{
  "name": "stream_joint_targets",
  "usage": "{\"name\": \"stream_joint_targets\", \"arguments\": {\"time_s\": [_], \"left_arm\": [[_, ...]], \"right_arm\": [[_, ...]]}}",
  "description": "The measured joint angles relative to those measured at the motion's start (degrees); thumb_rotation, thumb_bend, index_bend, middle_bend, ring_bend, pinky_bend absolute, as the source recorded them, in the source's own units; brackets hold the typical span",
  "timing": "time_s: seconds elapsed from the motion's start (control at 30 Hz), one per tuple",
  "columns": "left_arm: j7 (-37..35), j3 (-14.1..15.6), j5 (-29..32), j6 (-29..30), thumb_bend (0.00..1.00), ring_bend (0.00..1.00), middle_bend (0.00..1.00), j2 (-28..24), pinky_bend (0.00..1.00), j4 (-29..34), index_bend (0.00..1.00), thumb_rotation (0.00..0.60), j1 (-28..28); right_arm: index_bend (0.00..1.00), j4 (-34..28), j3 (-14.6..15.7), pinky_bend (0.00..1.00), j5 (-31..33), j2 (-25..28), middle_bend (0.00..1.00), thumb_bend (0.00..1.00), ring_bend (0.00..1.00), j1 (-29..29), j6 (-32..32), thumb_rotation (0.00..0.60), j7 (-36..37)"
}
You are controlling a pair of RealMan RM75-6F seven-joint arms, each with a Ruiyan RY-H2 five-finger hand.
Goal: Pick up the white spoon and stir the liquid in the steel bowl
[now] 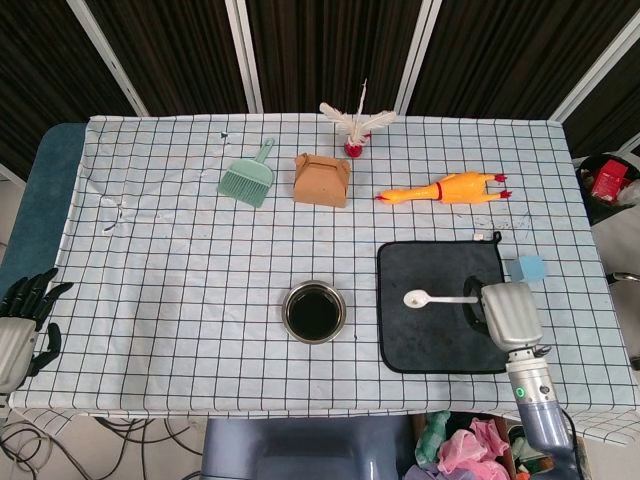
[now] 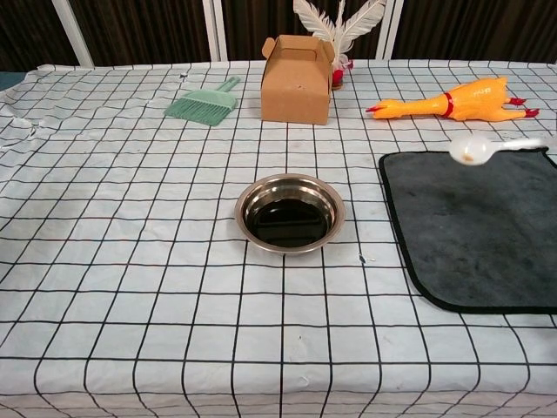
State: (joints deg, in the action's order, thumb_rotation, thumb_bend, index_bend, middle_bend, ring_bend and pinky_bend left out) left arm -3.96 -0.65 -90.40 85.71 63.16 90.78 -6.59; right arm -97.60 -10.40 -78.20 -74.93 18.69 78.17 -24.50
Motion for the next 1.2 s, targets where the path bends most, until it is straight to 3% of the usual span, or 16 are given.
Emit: {"name": "stream_joint_targets", "arguments": {"time_s": [0.3,0.6,0.97,1.2], "left_arm": [[0.6,-0.3,0.3,0.3,0.73,0.0,0.0,0.3,0.0,0.0,0.15,0.6,0.1],[0.8,-0.5,0.9,0.2,0.73,0.0,0.0,0.4,0.0,0.1,0.15,0.6,0.2],[1.1,-0.8,1.7,-0.1,0.73,0.0,0.0,0.5,0.0,0.4,0.15,0.6,0.1],[1.3,-0.8,1.8,-0.2,0.73,0.0,0.0,0.6,0.0,0.5,0.15,0.6,0.1]], "right_arm": [[0.6,2.3,-3.6,0.98,-9.3,2.7,0.81,0.47,0.94,5.6,1.6,0.6,-6.2],[0.6,13.3,-5.8,0.99,-19.2,0.7,0.81,0.47,0.95,13.2,2.2,0.6,-7.1],[0.61,32.9,-3.7,1.0,-30.1,-7.9,0.82,0.47,0.95,19.7,8.5,0.6,-4.4],[0.63,34.7,-0.6,1.0,-33.2,-11.7,0.83,0.47,0.96,21.8,9.2,0.6,-4.5]]}}
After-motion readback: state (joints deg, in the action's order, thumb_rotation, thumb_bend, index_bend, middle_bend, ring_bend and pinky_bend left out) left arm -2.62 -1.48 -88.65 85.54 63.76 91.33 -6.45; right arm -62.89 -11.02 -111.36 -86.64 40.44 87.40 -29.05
